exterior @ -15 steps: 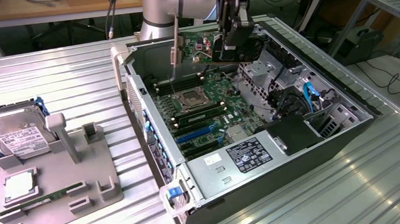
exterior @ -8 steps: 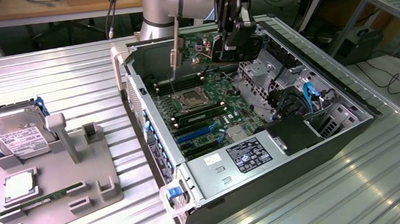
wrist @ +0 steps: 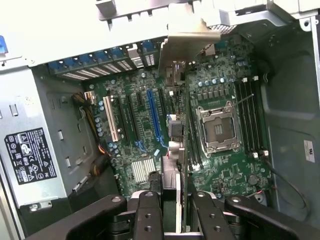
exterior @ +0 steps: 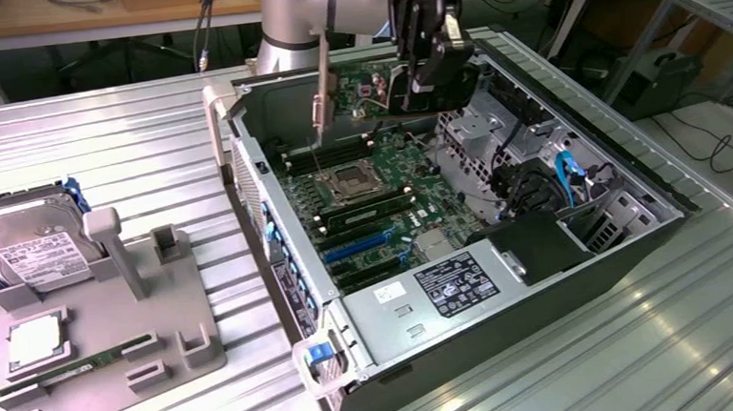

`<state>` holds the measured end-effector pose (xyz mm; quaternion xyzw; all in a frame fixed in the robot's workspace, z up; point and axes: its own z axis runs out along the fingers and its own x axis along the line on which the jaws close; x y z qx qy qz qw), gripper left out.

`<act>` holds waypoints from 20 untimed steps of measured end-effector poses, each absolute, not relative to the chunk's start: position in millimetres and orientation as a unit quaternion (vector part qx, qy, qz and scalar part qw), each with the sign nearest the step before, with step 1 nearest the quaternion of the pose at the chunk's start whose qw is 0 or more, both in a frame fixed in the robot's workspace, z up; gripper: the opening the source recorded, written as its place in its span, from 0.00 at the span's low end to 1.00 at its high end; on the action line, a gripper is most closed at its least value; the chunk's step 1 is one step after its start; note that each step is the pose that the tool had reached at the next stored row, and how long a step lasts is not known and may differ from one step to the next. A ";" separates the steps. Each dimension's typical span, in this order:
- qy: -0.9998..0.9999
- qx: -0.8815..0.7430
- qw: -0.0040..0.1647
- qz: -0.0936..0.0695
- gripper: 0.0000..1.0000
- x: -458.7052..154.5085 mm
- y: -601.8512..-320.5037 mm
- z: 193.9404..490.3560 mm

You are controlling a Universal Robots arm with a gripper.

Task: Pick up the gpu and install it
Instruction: 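Insert the gpu into the slot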

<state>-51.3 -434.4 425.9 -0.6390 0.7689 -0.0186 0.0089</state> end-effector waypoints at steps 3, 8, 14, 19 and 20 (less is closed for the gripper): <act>0.759 -0.651 0.009 -0.018 0.28 -51.3 -434.4 425.8; 0.746 -0.666 0.009 -0.018 0.28 -51.3 -434.4 425.5; 0.731 -0.682 0.009 -0.017 0.28 -51.3 -434.4 425.1; 0.717 -0.697 0.009 -0.017 0.28 -51.3 -434.4 424.8; 0.714 -0.700 0.009 -0.017 0.28 -51.3 -434.5 424.7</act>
